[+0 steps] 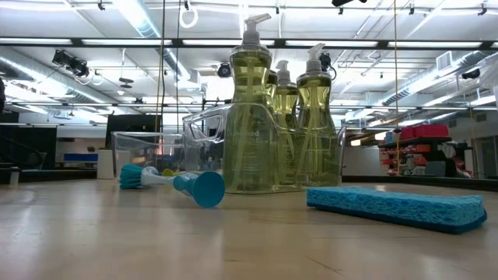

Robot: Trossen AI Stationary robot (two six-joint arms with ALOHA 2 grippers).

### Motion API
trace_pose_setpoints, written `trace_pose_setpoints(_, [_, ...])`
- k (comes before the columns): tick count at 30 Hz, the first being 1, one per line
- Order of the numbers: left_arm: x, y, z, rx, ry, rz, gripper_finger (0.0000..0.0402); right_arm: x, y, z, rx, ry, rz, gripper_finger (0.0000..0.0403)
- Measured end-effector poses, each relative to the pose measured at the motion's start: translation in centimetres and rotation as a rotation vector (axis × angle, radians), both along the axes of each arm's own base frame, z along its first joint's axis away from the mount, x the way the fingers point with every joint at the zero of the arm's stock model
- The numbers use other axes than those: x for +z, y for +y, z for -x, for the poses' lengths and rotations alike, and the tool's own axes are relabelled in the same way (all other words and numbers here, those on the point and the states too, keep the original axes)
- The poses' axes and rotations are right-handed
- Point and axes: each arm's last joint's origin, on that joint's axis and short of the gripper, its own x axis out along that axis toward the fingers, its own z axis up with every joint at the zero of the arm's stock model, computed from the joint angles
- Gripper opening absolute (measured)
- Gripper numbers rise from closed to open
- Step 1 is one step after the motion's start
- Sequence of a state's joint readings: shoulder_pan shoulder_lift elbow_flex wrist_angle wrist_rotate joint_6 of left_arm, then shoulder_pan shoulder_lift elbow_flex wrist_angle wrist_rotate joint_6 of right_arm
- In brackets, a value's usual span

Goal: Pick & Place Kitchen Sink Supplies
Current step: Put the blue sponge into the top transparent bin

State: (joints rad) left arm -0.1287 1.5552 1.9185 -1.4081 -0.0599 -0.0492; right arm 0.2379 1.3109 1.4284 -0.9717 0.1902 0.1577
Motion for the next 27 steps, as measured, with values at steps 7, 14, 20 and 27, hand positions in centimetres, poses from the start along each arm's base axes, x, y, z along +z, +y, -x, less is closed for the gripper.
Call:
trace_pose_setpoints(7, [-3.5, 0.3, 0.7, 0.003, 0.028, 0.000, 0.0078, -0.5, -0.1, 0.5, -0.027, 0.073, -0.015, 0.0214])
trace_pose_setpoints(14, [-4.6, 0.5, 2.9, 0.017, 0.031, 0.016, 0.0078, -0.9, 0.0, 1.2, -0.026, 0.151, -0.031, 0.0214])
trace_pose_setpoints(20, [-5.3, 0.7, 4.3, 0.018, 0.040, 0.013, 0.0078, -0.9, 0.4, 1.3, -0.010, 0.154, -0.031, 0.0214])
trace_pose_setpoints(27, [-6.3, 0.7, 4.2, 0.017, 0.042, 0.013, 0.0078, -0.9, 0.4, 1.2, -0.015, 0.151, -0.025, 0.0214])
